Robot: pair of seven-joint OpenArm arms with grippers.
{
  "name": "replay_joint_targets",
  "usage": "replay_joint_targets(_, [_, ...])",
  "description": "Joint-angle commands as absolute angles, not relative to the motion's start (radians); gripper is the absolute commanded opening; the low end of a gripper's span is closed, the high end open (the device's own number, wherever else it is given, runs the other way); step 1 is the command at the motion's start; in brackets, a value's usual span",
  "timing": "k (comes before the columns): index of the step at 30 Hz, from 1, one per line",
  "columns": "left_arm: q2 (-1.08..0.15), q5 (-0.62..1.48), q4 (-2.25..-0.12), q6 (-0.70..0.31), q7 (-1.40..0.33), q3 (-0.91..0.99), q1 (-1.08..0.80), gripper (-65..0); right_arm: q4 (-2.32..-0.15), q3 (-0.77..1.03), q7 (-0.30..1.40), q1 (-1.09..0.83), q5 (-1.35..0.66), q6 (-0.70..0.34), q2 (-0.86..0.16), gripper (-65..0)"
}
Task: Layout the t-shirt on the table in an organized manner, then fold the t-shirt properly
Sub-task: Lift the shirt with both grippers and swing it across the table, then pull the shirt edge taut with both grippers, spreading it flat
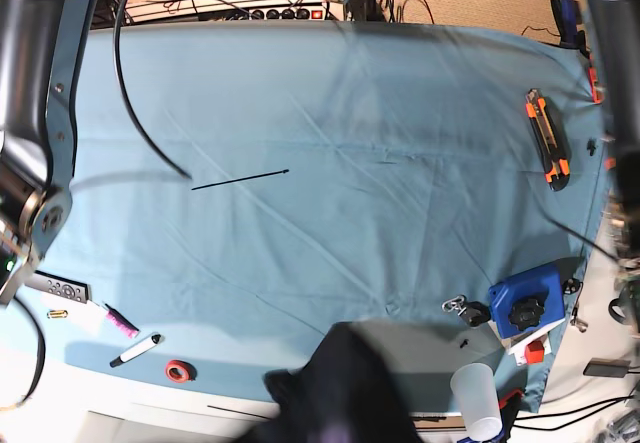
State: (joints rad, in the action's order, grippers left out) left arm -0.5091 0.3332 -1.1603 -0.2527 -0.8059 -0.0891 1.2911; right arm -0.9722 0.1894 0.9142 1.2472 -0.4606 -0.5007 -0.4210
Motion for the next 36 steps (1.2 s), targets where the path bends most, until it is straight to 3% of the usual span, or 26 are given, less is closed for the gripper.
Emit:
replay_joint_targets(1, [-0.525, 0.363, -1.164, -0.263, -0.847, -0.089, 1.309, -65.0, -0.995, 0.194, 0.892, 1.306, -0.480, -0.501, -0.427, -65.0])
replay_joint_targets(7, [-0.554, 0.627, -1.166, -0.351, -1.082, -0.089, 1.284, -65.0, -0.995, 0.200, 1.020, 1.306, -0.588, -0.505, -0.427, -65.0])
replay_joint_targets(14, [-0.557, 0.717, -1.201, -0.366, -1.194, -0.088, 1.099, -65.0, -0.996, 0.200, 1.171, 1.122, -0.659, -0.515, -0.427, -65.0])
replay_joint_targets(25, [-0.582, 0.691, -1.443, -0.379, -1.232, -0.088, 0.716, -65.0, -1.230, 0.313, 1.327, 0.746, -0.761, -0.527, -0.426, -65.0])
replay_joint_targets(36, [-0.582, 0.590, -1.627, -0.337, -1.222, -0.088, 0.375, -65.0, -1.416, 0.508, 1.353, 0.366, -0.768, -0.527, -0.426, -65.0])
